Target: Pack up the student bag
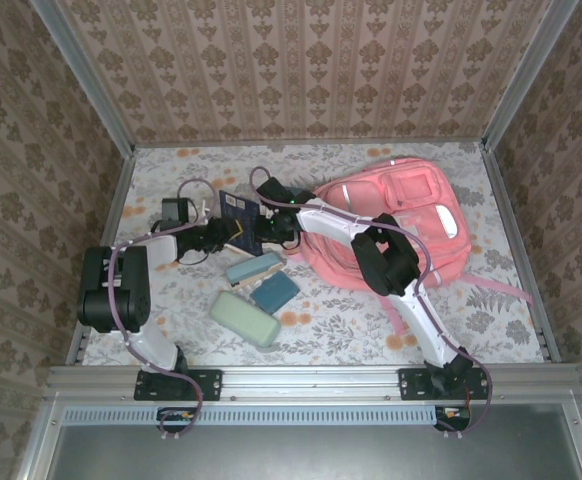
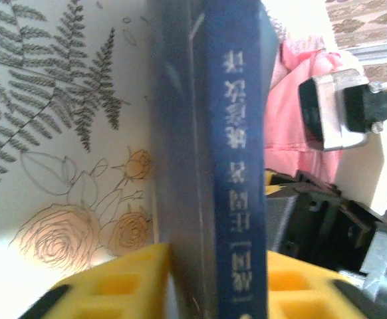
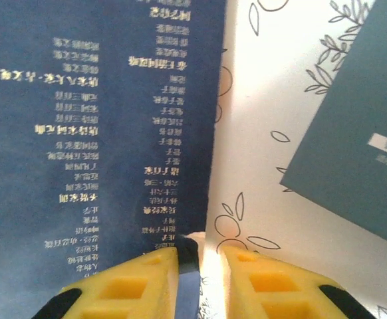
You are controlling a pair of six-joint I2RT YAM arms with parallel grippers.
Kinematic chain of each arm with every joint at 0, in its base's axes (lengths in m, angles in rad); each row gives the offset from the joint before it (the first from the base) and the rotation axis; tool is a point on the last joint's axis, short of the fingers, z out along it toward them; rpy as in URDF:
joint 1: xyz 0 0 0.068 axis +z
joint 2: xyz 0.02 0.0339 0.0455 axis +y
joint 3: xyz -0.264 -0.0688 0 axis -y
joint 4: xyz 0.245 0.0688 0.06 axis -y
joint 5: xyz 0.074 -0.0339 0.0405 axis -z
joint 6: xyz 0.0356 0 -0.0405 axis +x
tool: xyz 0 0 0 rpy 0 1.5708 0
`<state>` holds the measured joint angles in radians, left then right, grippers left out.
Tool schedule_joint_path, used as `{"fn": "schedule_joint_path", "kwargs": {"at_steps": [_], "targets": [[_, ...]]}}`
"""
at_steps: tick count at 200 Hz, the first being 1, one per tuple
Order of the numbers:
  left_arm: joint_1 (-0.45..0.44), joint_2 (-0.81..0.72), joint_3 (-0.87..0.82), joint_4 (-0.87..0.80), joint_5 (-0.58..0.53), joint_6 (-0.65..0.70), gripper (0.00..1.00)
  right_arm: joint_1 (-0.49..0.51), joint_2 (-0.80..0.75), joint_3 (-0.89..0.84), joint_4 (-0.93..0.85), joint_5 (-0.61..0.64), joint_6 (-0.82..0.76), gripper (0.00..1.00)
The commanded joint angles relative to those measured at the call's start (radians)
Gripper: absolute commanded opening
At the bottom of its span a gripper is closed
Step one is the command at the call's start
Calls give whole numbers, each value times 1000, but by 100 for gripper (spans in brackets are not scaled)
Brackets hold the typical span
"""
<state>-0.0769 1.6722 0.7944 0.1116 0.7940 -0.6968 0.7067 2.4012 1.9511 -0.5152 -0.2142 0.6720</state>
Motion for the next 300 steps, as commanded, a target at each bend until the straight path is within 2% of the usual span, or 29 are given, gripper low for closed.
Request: {"fn": "schedule_joint_path", "kwargs": {"at_steps": [1,31,65,111,136,175,217,238,262,283,294,300], "targets": [[-4,-42,30,-61,-6,45,15,2,-57,-26,-28,-10,-37,32],[0,-77,41,-75,-15,46,1,2,-155,-18,-74,30,-103,43],[1,-126,64,-104,-18,47,0,-1,-286,-52,-163,150,-199,49],[-2,-214,78,-117,-16,17,0,-38,-427,-172,-294,435,-299,59],[-10,-259,80,-123,-6,7,0,-83,-485,-268,-311,506,-307,60],[-27,-304,71,-144,-22,-1,0,-137,-521,-398,-264,509,-327,66],[-47,-344,53,-142,-28,-17,0,-141,-462,-416,-240,498,-339,66],[-56,-357,51,-147,-34,-22,0,-141,-444,-417,-238,517,-344,57],[-70,-372,45,-146,-45,-33,0,-143,-451,-425,-238,536,-355,36],[-85,-385,36,-135,-62,-46,0,-149,-479,-425,-250,534,-358,9],[-95,-390,29,-121,-68,-60,0,-151,-507,-422,-255,531,-359,0],[-101,-391,23,-113,-70,-69,0,-153,-525,-419,-258,528,-357,0]]}}
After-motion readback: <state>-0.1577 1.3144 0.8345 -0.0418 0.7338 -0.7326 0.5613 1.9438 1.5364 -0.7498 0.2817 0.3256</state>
